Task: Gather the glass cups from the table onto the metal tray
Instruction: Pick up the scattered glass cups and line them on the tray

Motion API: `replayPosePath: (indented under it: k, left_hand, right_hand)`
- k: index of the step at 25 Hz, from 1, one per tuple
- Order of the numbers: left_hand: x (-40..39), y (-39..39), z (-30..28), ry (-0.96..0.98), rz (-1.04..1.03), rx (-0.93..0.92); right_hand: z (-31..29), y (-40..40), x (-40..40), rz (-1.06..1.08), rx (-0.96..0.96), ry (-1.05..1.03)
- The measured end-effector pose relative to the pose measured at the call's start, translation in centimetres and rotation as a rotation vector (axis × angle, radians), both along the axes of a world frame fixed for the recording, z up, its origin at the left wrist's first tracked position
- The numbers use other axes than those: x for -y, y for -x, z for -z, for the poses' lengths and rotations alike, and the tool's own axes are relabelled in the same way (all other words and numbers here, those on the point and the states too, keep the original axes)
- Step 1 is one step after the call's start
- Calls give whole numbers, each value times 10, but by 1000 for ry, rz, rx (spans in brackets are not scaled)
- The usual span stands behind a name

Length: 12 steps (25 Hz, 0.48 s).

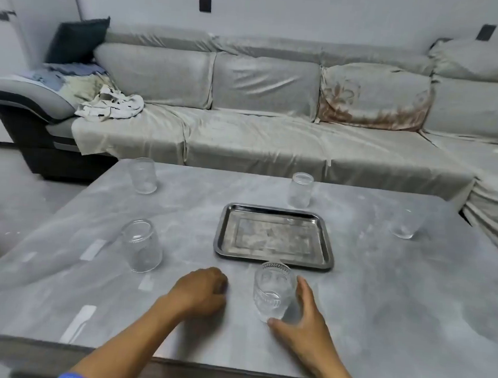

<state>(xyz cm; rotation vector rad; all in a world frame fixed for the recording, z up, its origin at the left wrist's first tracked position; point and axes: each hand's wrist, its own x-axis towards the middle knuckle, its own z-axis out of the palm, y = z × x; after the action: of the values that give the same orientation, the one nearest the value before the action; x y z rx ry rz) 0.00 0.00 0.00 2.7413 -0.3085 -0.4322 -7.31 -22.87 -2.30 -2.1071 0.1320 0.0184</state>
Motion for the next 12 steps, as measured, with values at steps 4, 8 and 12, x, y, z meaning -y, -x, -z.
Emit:
replayPosePath:
  k: [4, 8, 12]
  left_hand:
    - [-11, -58, 4, 388, -438, 126]
    - [-16, -107, 29, 495, -655, 112]
    - [-1, -126, 41, 434, -670, 115]
  right_hand:
    - [8, -29, -10, -23, 71, 10]
    - [-30, -116, -3, -71, 192, -84]
    - [-71, -228, -27, -7, 314, 139]
